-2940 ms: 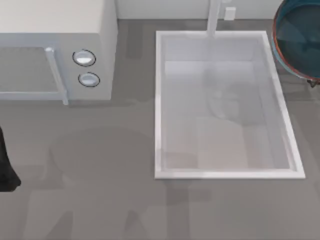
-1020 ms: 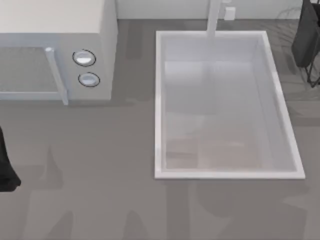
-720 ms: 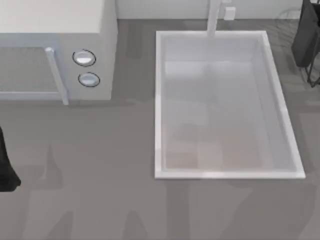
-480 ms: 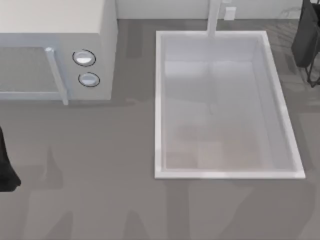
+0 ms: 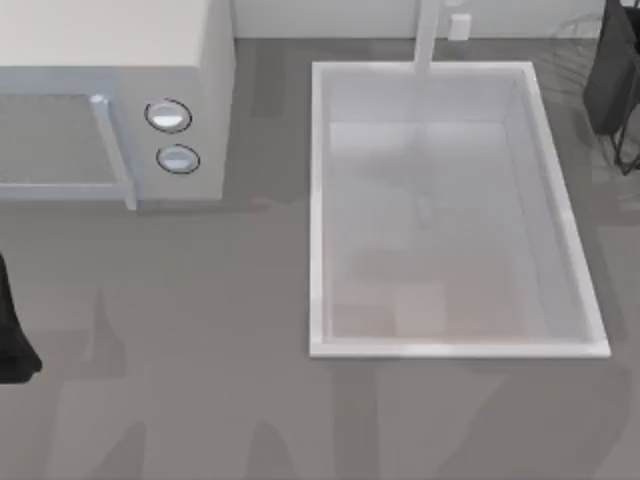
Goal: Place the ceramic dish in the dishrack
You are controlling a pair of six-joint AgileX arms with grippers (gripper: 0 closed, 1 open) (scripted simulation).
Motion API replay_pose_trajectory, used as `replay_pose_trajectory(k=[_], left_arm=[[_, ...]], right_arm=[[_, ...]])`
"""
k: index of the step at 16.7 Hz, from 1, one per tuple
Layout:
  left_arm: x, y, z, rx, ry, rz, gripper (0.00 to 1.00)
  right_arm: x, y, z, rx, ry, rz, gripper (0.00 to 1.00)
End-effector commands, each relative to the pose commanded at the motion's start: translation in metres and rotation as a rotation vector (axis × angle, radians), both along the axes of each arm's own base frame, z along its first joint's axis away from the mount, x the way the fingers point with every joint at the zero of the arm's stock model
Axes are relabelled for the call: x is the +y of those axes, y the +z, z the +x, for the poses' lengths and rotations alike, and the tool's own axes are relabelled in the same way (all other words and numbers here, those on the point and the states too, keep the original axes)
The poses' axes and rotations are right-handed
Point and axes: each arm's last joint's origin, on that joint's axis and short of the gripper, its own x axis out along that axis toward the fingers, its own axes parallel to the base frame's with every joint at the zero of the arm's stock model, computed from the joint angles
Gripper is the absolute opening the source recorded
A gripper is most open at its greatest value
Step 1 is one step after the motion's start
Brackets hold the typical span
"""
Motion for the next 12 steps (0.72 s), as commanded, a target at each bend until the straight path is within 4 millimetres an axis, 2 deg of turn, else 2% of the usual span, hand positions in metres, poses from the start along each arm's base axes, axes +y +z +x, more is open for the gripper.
replay_pose_trajectory(k=[6,12], left_arm=[[0.0000,0.0000,0.0000,0.000,0.000,0.000,1.00],[0.0000,0.0000,0.0000,0.000,0.000,0.000,1.00]], right_arm=[[0.0000,0.0000,0.0000,0.000,0.000,0.000,0.98],[0.0000,0.0000,0.0000,0.000,0.000,0.000,1.00]])
